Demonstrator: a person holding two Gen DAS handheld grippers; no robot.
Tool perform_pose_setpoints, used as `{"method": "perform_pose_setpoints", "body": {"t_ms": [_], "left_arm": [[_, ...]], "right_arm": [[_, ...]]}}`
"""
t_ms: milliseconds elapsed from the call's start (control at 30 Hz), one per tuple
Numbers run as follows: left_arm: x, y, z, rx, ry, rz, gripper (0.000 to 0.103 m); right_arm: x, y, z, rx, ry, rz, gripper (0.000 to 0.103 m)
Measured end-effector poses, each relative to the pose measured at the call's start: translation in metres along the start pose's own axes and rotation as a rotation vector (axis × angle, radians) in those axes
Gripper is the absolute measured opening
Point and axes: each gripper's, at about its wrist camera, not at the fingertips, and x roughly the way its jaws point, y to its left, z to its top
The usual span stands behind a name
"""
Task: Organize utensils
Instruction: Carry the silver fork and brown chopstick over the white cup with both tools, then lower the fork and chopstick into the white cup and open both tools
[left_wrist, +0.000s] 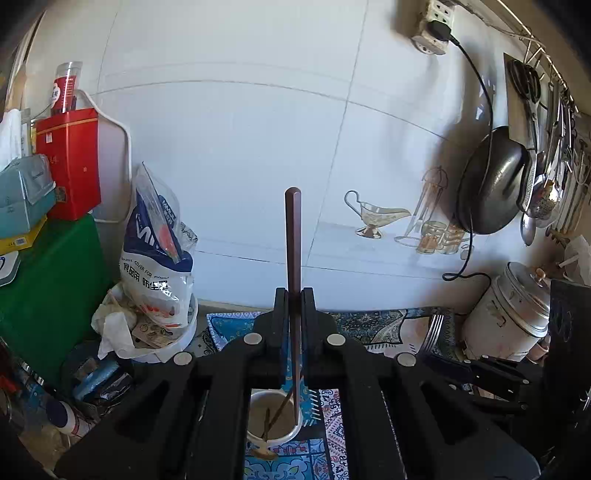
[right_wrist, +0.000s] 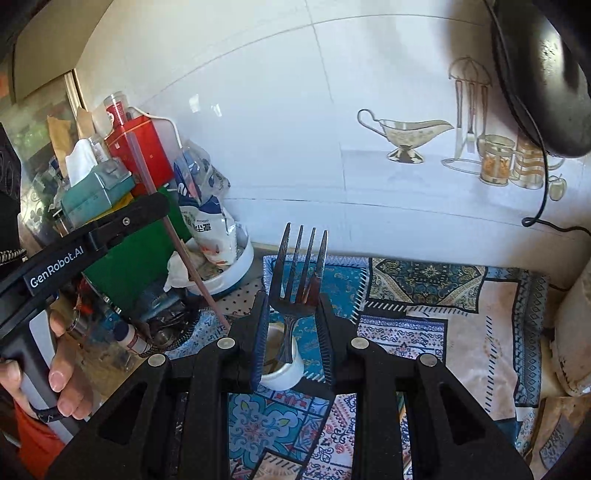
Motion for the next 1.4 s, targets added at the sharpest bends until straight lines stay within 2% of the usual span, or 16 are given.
{"method": "perform_pose_setpoints", "body": {"t_ms": [200, 467, 700, 867, 1133, 1400], "left_arm": [[0.031, 0.027, -0.007, -0.038, 0.054, 0.015, 0.004], [0.079, 0.044, -0.038, -0.003, 0.136, 0.079, 0.004], [0.106, 0.045, -0.067, 0.015, 0.236, 0.060, 0.004], [0.114, 0.046, -0.079, 0.011, 0.299, 0.063, 0.004], [0.116, 0.047, -0.080, -0.004, 0.337, 0.059, 0.004], [0.107, 0.041, -0.076, -0.013, 0.348, 0.078, 0.008]], "right_arm": [[0.035, 0.015, 0.001, -0.008, 0.059, 0.013, 0.023], [0.082, 0.018, -0.014, 0.002, 0.168, 0.004, 0.023], [0.113, 0.013, -0.033, 0.008, 0.277, -0.019, 0.023], [0.128, 0.012, -0.038, -0.001, 0.332, -0.030, 0.023], [0.145, 0.010, -0.043, -0.016, 0.392, -0.036, 0.023], [0.138, 0.009, -0.038, -0.035, 0.376, -0.031, 0.025]]}}
